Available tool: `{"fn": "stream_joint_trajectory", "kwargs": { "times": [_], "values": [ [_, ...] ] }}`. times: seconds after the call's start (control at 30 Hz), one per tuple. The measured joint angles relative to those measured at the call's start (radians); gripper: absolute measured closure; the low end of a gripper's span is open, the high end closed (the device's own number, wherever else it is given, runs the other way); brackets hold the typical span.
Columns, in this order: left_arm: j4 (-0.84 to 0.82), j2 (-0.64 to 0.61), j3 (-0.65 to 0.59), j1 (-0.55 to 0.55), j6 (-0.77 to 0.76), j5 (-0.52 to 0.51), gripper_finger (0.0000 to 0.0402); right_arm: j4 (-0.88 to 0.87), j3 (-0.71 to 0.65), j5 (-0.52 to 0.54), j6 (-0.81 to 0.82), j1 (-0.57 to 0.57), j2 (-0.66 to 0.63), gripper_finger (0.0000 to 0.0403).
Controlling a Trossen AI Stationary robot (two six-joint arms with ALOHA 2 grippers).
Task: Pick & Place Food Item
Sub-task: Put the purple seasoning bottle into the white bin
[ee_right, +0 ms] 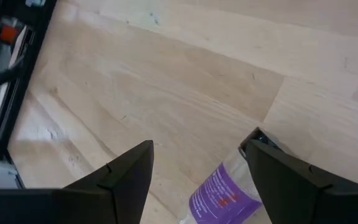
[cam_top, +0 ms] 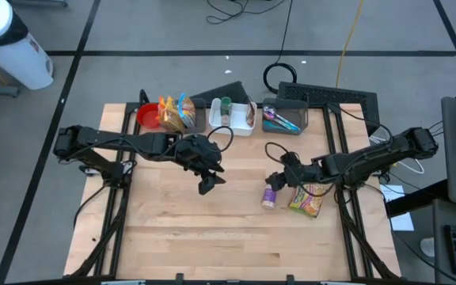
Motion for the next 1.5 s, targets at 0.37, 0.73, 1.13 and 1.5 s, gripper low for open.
{"fn": "stream_joint_trajectory", "kwargs": {
  "times": [0.37, 0.73, 1.13, 1.5],
  "values": [
    [0.002, 0.000, 0.000, 0.000, -0.015, -0.043, 0.0179, 0.031, -0.011, 0.049, 0.039, -0.027, 0.013, 0.0153],
    [0.049, 0.000, 0.000, 0.002, -0.015, -0.043, 0.0178, 0.090, -0.180, -0.192, 0.362, -0.041, 0.071, 0.0067],
    [0.042, 0.000, 0.000, 0.003, -0.009, -0.044, 0.0179, 0.346, -0.253, -0.212, 0.367, -0.037, 0.093, 0.0008],
    [0.038, 0.000, 0.000, 0.003, -0.009, -0.044, 0.0178, 0.346, -0.253, -0.207, 0.441, -0.037, 0.093, 0.0009]
  ]
}}
